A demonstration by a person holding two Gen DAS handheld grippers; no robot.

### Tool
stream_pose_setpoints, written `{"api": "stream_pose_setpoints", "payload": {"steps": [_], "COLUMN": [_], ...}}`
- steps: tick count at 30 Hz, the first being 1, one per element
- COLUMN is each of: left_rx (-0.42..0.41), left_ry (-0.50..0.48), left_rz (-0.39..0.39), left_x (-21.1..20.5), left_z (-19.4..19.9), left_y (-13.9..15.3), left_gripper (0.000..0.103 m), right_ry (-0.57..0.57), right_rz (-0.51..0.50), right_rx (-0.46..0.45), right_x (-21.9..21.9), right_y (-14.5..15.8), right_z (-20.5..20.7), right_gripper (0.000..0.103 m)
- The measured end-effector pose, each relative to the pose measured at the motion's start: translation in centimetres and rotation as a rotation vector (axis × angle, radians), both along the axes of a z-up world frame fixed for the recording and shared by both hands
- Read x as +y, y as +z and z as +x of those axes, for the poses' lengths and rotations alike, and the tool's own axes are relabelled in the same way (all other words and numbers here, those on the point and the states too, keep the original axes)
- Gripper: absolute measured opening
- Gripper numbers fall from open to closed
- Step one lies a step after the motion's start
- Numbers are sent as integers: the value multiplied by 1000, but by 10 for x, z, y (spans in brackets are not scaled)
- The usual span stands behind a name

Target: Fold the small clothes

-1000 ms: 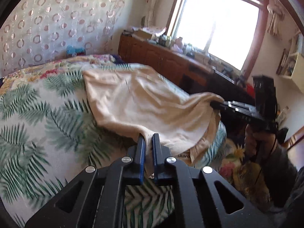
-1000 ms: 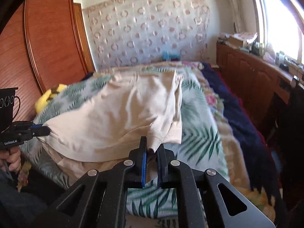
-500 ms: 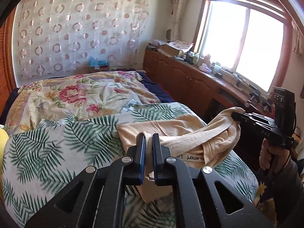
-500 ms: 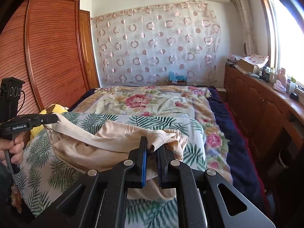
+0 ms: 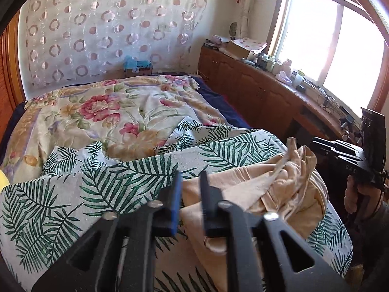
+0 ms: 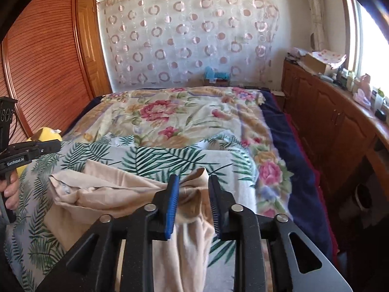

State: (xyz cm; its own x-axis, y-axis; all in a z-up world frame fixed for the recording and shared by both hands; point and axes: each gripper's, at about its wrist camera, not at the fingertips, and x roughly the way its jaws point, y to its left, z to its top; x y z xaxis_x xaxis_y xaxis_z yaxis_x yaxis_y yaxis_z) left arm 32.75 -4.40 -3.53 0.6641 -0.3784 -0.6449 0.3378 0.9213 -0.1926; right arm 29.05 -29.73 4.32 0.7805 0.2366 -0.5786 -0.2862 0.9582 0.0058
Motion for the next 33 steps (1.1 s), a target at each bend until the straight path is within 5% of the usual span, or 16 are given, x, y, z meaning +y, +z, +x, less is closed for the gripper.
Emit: {"api": "stream_pose_setpoints", "payload": {"steps": [2,5,16,17,19,24,27,33], "left_rx": [-10,13,80,85,92,65,-13,16], "left_ry": [-30,-71,-129,-128,-126,-95,36,144], "left_rz": [17,41,54,58,65,78,170,166], "left_x": [1,0,-5,-7,-13,-29,-27,-2], "left_z": [-8,-19,-41,-39,-34,-5,20,40], "left_y": [-1,-9,-33,-35,-38,-34,-28,-34], "left_gripper": [53,71,74,74,74,74,74,74], "right_ry": [29,71,155,162,202,79,-48,-118], "right_rz": [-16,-48,-40,-40,-33,5,28,23], "right_rx": [-7,8,67,65,70,20,25,21], "right_x": [2,3,-5,-5,-1,-12,-25,-32], "right_y": [2,-4,-7,-8,-8,-9,-9,-3], "right_z": [-10,-22,9,12,17,39,50,48], "right_gripper": [28,47,52,52,5,5,5,58]}}
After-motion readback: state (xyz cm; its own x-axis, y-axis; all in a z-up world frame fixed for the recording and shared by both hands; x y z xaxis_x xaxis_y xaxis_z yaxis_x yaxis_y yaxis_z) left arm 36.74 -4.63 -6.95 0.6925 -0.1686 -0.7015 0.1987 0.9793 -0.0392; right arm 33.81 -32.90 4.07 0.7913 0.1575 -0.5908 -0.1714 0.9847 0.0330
